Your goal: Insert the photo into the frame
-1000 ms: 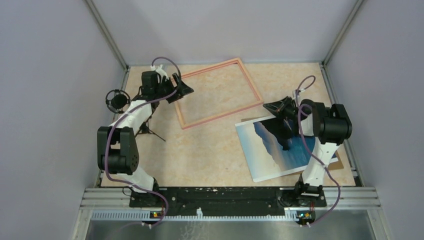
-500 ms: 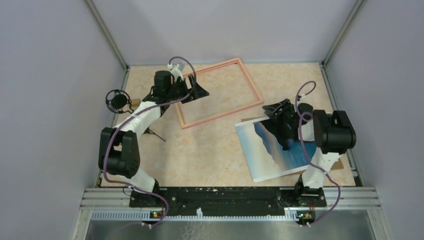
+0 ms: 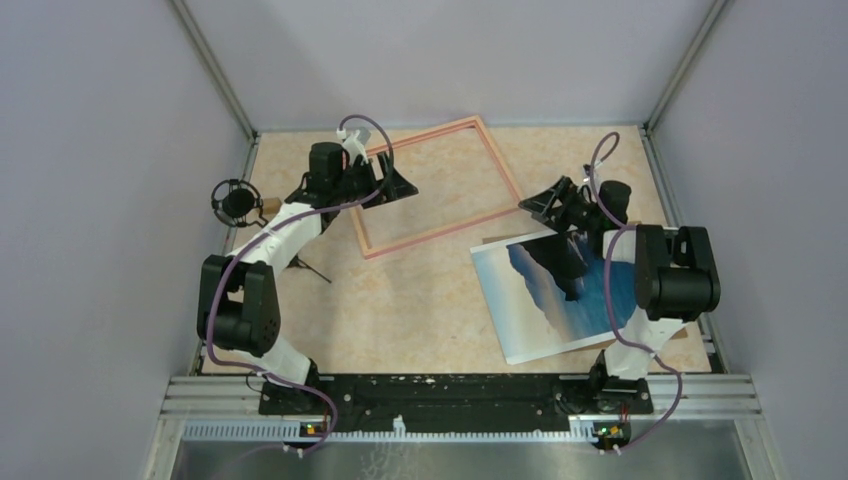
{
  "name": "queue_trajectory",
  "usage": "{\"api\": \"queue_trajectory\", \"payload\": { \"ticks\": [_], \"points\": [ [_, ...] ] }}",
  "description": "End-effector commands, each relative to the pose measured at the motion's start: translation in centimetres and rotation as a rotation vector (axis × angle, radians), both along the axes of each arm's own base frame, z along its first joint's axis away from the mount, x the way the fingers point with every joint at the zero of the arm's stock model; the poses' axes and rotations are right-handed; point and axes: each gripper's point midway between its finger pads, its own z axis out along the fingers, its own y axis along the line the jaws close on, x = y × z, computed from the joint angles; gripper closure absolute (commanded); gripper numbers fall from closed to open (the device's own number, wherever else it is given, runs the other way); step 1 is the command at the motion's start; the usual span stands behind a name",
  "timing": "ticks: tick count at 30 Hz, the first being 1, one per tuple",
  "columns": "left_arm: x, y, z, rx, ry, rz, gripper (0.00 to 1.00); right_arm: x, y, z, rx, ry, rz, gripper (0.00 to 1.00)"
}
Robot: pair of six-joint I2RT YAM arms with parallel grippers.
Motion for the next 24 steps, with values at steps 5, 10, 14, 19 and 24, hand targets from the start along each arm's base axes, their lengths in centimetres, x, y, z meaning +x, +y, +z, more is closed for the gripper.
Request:
{"api": "queue_trajectory", "payload": {
  "ticks": [5,10,14,19,24],
  "points": [
    [0.8,0.5,2.3,0.042,-0.090,0.020,0.14,-1.1,0.8,-0.1,-0.103,-0.036,0.231,0.31],
    [0.7,0.5,2.2,0.038,-0.087,0.023,0.14,-1.7,1.0,-0.1,-0.116,-0.017,0.303,0.36],
    [0.5,0.1,2.3,0.038,-0.095,0.012,0.13,-0.8,1.8,0.2,-0.041,0.025,0.352,0.40],
    [0.5,-0.1,1.9,0.036,-0.083,0.006,0.13,-0.3,2.2,0.4,0.034,0.081,0.346,0.47],
    [0.5,-0.7,0.2,0.039,-0.040,-0.008,0.13,1.1,2.2,-0.9,0.038,0.132,0.357,0.49]
  ]
}}
